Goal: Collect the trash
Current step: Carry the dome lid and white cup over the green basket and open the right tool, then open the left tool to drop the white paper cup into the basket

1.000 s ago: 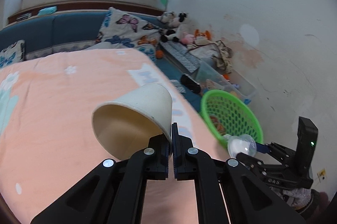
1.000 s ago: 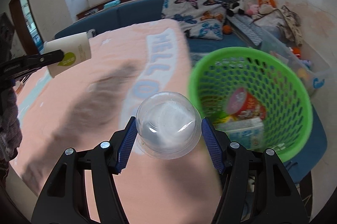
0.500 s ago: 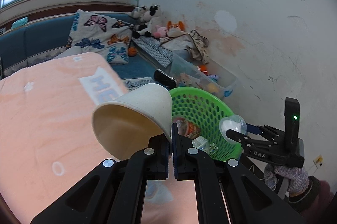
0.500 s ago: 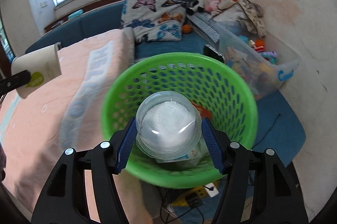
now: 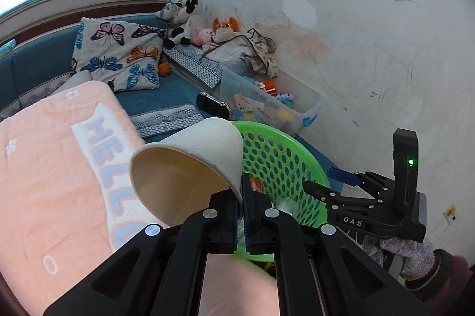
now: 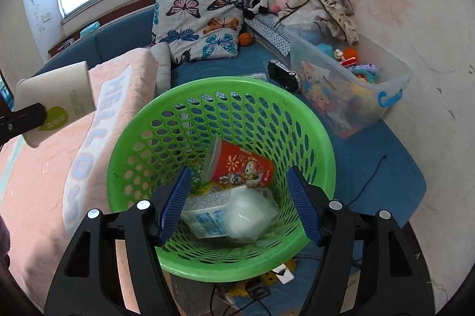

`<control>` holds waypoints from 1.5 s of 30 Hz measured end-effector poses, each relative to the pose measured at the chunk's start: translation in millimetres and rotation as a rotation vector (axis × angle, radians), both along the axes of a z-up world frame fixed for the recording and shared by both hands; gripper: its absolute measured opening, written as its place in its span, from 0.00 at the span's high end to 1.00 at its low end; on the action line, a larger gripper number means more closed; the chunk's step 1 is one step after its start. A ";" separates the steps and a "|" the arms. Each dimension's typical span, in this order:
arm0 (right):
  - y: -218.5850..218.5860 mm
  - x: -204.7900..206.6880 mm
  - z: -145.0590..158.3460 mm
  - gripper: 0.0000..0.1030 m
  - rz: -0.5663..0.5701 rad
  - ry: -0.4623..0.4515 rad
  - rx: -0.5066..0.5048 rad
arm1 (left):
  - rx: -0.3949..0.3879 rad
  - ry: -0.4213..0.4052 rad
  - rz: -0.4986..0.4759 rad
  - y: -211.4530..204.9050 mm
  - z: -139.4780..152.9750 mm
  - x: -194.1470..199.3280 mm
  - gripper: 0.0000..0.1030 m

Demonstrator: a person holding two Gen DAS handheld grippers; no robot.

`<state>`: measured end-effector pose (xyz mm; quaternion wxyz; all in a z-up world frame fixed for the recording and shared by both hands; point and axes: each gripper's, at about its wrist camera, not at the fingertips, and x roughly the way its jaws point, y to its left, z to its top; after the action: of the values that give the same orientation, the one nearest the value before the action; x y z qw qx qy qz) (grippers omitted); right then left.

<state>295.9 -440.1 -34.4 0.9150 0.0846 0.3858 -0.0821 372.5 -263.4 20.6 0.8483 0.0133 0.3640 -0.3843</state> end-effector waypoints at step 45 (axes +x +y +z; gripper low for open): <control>26.8 -63.9 17.4 0.29 0.039 -0.059 0.019 | 0.073 -0.064 0.019 -12.2 3.8 -45.2 0.39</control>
<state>231.9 -413.3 -17.0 0.9266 0.0880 0.3608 -0.0581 327.4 -275.6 24.4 0.8620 0.0531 0.3508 -0.3620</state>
